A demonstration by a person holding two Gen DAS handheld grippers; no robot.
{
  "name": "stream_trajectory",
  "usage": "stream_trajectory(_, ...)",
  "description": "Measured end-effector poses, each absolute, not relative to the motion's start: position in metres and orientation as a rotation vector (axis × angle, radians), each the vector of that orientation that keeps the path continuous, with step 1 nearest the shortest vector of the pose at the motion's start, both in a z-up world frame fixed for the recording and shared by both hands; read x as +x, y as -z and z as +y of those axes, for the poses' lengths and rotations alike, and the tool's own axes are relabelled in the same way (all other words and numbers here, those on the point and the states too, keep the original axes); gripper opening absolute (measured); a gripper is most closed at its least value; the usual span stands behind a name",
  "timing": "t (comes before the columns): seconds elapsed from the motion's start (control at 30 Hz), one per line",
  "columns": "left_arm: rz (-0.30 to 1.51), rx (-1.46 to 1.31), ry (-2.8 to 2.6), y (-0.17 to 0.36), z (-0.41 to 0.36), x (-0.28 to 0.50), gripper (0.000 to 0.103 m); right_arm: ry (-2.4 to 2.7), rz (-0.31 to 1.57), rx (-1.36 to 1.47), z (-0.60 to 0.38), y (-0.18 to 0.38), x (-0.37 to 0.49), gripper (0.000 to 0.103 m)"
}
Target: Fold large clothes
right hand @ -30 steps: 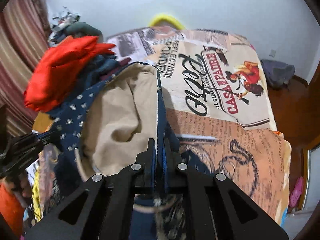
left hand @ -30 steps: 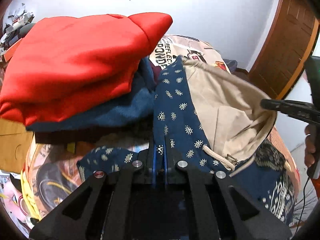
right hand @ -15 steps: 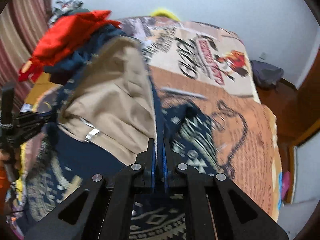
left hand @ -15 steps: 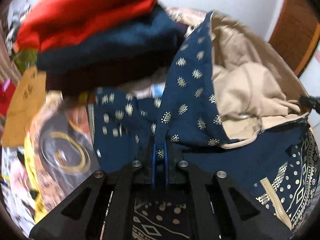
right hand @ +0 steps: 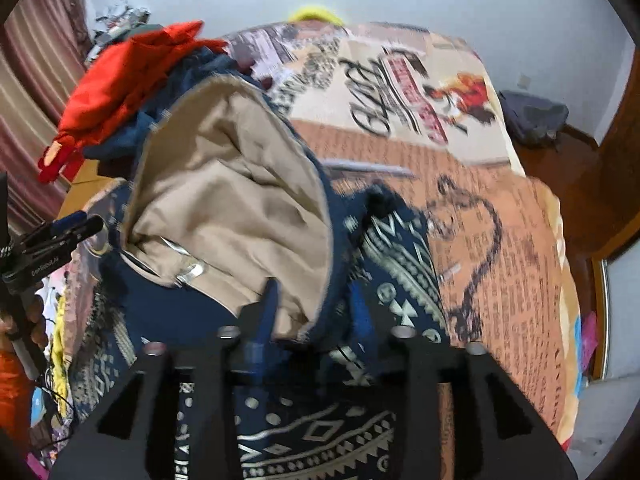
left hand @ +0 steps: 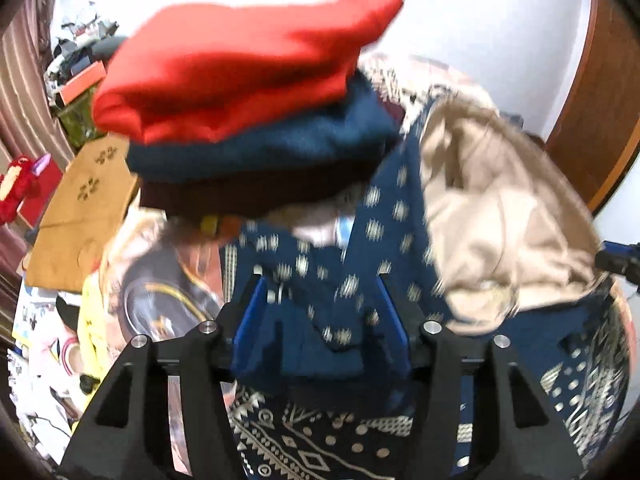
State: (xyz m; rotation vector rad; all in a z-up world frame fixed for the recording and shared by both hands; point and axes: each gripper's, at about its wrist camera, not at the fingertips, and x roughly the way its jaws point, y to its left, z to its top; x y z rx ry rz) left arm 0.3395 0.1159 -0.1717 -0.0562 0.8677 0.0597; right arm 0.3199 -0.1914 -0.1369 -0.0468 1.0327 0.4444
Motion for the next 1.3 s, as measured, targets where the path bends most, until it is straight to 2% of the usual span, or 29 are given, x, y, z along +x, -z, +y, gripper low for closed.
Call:
stream_trajectory(0.2, 0.794, -0.08, 0.01, 0.139, 0.103, 0.356, 0.063, -0.468, 0.947, -0.074, -0.172, 0.113, 0.33, 0.045)
stream_trajectory(0.33, 0.78, -0.049, 0.044, 0.13, 0.084, 0.373, 0.063, -0.473, 0.943, -0.078, -0.16, 0.113, 0.351, 0.046)
stream_trajectory(0.77, 0.866, 0.0, 0.091, 0.177, 0.068, 0.442, 0.063, -0.482, 1.065, -0.078, -0.139, 0.155, 0.407, 0.046)
stream_trajectory(0.8, 0.874, -0.015, 0.101, 0.179, 0.07, 0.446, 0.062, -0.484, 1.054, -0.079, -0.139, 0.156, 0.408, 0.046)
stream_trajectory(0.93, 0.9, -0.056, 0.128, 0.187, 0.074, 0.454, 0.028, -0.486, 1.038, -0.083, -0.136, 0.158, 0.415, 0.045)
stream_trajectory(1.0, 0.919, -0.083, 0.15, 0.19, 0.076, 0.455, 0.016, -0.49, 1.047, -0.074, -0.135, 0.16, 0.419, 0.031)
stream_trajectory(1.03, 0.922, -0.097, 0.161, 0.19, 0.077, 0.454, 0.011, -0.491, 1.064, -0.082, -0.133, 0.162, 0.42, 0.015)
stream_trajectory(1.07, 0.922, -0.115, 0.178, 0.189, 0.078, 0.452, 0.008, -0.491, 1.078, -0.088, -0.132, 0.164, 0.422, 0.007)
stream_trajectory(1.3, 0.837, -0.1, 0.261, 0.148, 0.079, 0.402, 0.007, -0.534, 1.004, -0.02, -0.148, 0.133, 0.395, 0.006)
